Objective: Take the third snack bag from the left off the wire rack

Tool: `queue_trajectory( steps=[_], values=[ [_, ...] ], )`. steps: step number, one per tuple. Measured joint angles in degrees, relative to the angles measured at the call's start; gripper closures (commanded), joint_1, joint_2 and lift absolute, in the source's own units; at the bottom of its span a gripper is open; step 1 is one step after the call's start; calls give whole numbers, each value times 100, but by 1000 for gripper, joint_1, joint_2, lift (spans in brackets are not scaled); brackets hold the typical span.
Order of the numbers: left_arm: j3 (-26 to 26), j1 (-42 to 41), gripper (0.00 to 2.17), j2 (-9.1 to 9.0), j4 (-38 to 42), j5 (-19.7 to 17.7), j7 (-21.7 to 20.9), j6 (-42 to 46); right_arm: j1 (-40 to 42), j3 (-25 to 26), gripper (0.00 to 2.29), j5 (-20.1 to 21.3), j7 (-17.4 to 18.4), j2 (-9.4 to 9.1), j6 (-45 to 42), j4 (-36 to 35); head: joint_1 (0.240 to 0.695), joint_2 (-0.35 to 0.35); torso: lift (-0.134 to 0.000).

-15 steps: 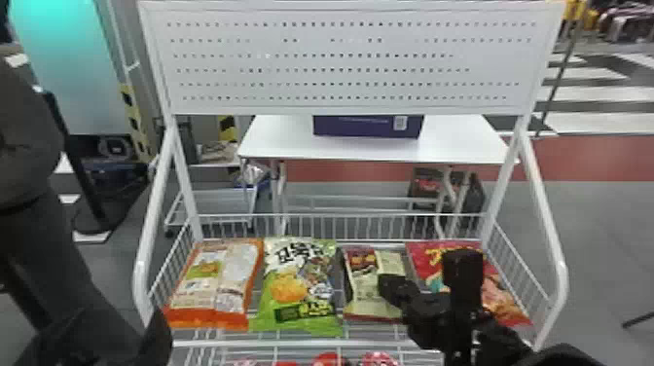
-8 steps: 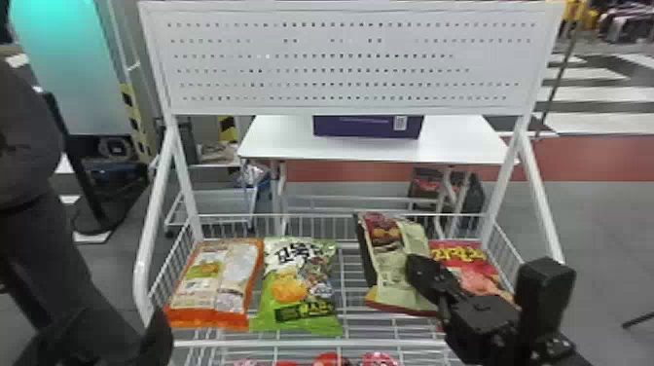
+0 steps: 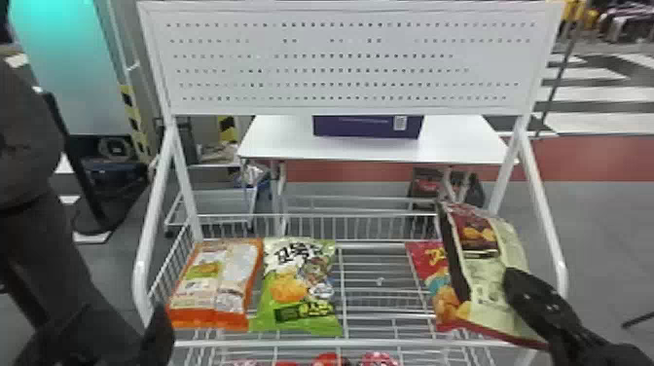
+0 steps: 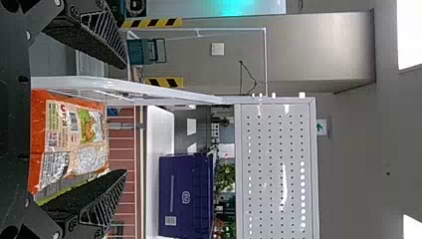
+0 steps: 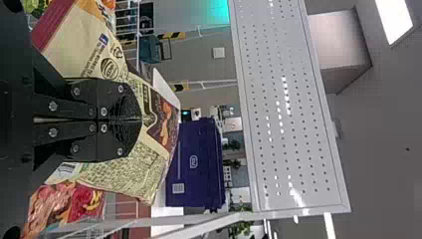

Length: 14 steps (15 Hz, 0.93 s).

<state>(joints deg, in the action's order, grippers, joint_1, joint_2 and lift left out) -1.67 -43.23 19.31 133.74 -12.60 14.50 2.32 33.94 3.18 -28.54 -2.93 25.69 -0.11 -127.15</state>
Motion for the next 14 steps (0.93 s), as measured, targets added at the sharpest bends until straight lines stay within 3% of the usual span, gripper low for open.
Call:
queue_trajectory(
  steps=[5,14],
  values=[
    [4,58,147,34,-23,-48,-2,-6,783,376,2192,-70,92,-9,-328,-163,499,0,0],
    [27,19,147,55,14,-58,0,0,909,414,2192,-38,109,13,-502,-187,499,0,0]
  ],
)
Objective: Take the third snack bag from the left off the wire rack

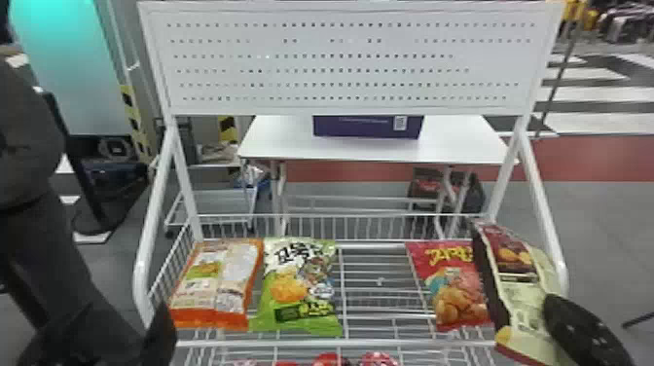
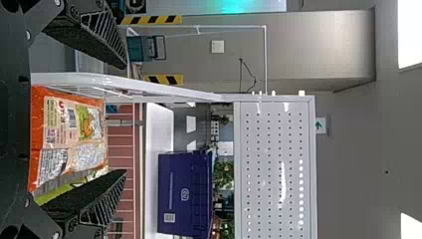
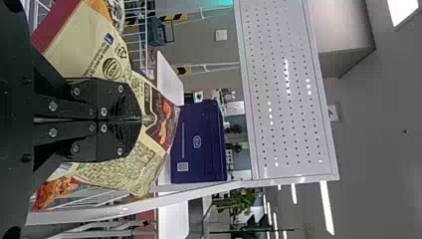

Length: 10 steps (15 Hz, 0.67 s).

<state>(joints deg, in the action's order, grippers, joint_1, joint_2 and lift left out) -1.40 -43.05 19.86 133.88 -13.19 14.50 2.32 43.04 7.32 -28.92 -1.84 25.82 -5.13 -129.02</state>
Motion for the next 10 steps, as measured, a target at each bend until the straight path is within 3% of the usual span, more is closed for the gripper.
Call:
queue_trajectory(
  steps=[10],
  values=[
    [-34,-40,147,0,56,0,0,0,12,15,2192,1,-11,37,-8,9,499,0,0]
  ],
)
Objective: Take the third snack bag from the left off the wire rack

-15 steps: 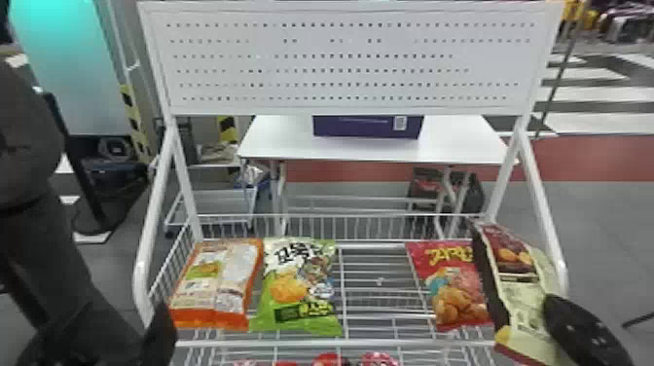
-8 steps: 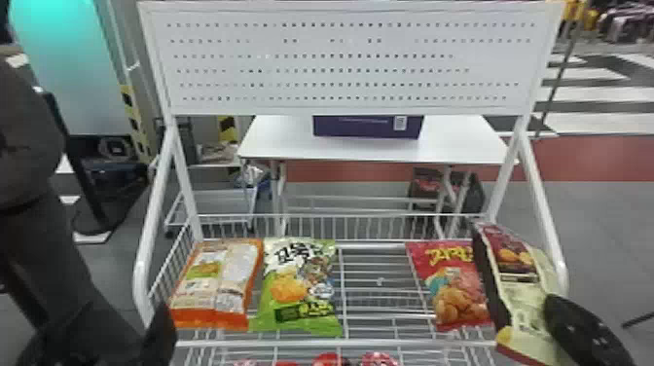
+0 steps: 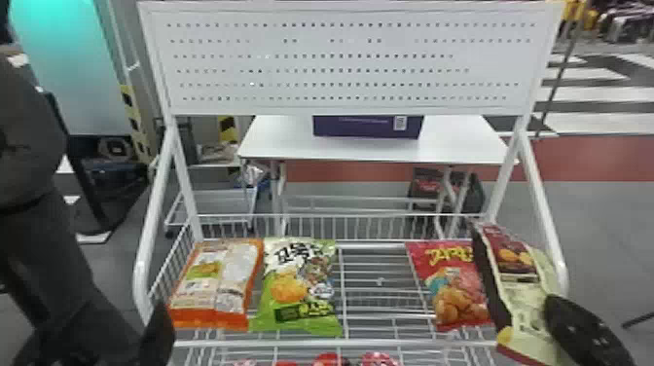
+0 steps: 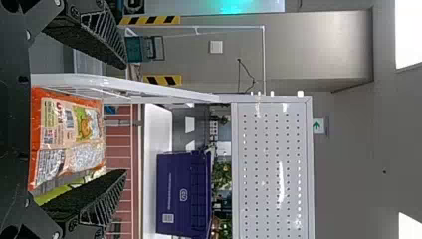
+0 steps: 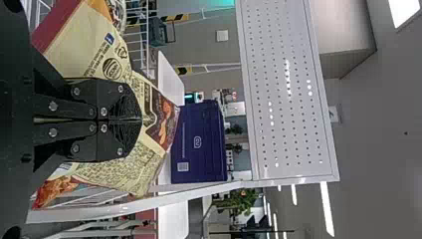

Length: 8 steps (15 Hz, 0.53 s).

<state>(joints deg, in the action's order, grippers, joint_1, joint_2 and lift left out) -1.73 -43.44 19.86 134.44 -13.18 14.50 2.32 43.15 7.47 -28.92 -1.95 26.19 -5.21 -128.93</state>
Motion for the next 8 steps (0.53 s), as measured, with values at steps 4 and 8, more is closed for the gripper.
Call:
queue_trajectory(
  steps=[4,8],
  values=[
    [-11,-6,147,0,-3,0,9,0,0,0,2192,0,-7,-1,0,8,499,0,0],
    [-11,-6,147,-6,-6,3,9,0,0,0,2192,0,-16,-4,-31,36,499,0,0]
  ],
)
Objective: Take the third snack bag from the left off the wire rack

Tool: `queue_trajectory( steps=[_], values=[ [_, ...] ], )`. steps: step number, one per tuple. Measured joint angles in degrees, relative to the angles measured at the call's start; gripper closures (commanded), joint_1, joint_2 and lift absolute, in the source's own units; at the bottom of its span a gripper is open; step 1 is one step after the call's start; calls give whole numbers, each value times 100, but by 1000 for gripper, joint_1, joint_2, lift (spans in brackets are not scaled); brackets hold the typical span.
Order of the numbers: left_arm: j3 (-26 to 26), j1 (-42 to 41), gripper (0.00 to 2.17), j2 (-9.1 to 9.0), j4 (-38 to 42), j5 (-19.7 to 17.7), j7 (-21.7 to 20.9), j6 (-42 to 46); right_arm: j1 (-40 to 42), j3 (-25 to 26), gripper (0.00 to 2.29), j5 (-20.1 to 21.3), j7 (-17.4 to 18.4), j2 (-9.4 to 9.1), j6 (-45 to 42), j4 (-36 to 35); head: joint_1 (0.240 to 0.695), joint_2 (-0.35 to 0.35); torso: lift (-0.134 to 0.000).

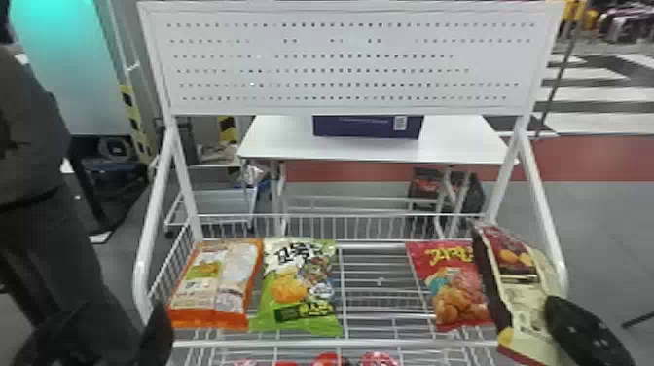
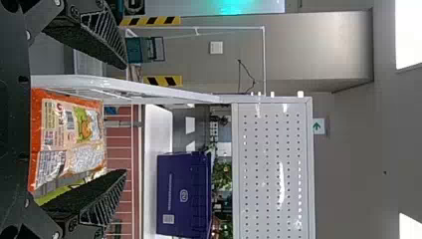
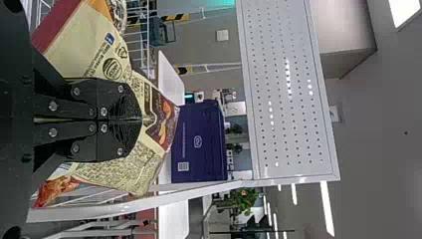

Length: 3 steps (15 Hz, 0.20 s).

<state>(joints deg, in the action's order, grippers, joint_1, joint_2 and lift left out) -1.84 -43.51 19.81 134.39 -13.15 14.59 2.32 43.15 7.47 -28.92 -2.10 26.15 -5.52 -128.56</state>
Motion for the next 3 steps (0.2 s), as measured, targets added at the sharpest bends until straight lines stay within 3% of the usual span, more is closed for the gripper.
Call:
queue_trajectory(
  steps=[3],
  values=[
    [0,-4,147,-11,0,14,0,0,-18,-3,2192,7,-8,4,-13,24,499,0,0]
  ],
)
